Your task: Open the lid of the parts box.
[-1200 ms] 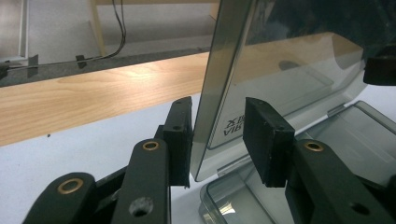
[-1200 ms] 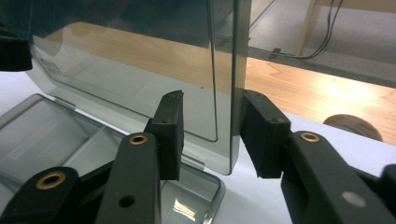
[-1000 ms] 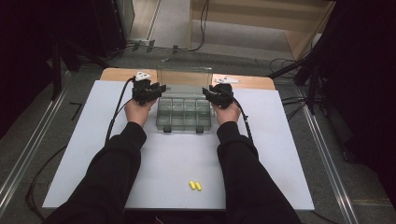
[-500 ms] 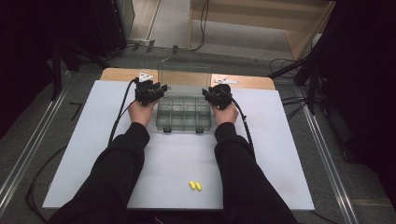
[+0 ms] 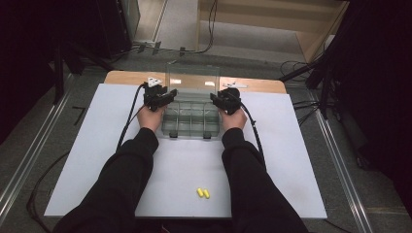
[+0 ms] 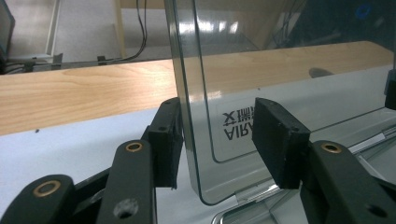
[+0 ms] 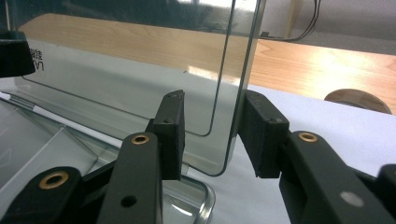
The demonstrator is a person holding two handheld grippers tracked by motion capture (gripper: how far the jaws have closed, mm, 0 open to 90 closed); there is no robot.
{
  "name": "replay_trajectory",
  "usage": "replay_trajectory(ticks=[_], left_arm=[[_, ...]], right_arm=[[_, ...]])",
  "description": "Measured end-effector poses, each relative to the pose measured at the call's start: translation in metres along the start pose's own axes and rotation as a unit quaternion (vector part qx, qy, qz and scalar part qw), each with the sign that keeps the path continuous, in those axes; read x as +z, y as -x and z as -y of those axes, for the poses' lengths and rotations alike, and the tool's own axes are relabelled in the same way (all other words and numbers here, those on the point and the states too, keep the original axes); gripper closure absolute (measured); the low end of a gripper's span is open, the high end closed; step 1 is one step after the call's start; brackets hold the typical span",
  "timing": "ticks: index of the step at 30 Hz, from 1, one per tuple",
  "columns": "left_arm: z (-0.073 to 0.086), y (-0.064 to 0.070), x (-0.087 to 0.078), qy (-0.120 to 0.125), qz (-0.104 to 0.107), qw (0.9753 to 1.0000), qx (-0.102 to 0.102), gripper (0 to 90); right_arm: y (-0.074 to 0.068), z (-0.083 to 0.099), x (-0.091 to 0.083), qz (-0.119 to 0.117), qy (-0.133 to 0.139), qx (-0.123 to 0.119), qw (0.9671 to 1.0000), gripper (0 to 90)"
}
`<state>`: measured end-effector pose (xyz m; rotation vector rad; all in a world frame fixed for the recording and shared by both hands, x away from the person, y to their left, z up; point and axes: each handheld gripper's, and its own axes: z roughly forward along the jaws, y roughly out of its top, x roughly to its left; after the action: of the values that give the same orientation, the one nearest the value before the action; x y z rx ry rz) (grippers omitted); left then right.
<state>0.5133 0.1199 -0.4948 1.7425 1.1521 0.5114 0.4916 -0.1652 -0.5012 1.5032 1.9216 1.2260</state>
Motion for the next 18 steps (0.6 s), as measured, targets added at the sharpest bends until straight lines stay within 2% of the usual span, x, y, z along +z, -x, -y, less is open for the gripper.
replay_trajectory(ticks=[4, 8, 13, 18], left_arm=[[0.0017, -0.0018, 0.0019, -0.004, 0.005, 1.0000, -0.006, 52.1], [0.0044, 0.0002, 0.0052, -0.009, 0.003, 0.9999, -0.005, 46.6], [0.0061, -0.0019, 0.0071, -0.011, 0.010, 0.9997, -0.020, 45.7], [0.0069, -0.0018, 0.0082, -0.015, 0.011, 0.9996, -0.020, 43.6]], right_arm=[[0.0007, 0.0011, 0.0023, -0.003, -0.001, 0.004, 1.0000, 56.8], [-0.0008, 0.0024, 0.0050, -0.002, -0.006, 0.010, 0.9999, 53.0], [0.0000, 0.0032, 0.0064, -0.005, -0.013, 0.012, 0.9998, 51.7], [0.0008, 0.0034, 0.0079, -0.008, -0.020, 0.013, 0.9997, 49.9]])
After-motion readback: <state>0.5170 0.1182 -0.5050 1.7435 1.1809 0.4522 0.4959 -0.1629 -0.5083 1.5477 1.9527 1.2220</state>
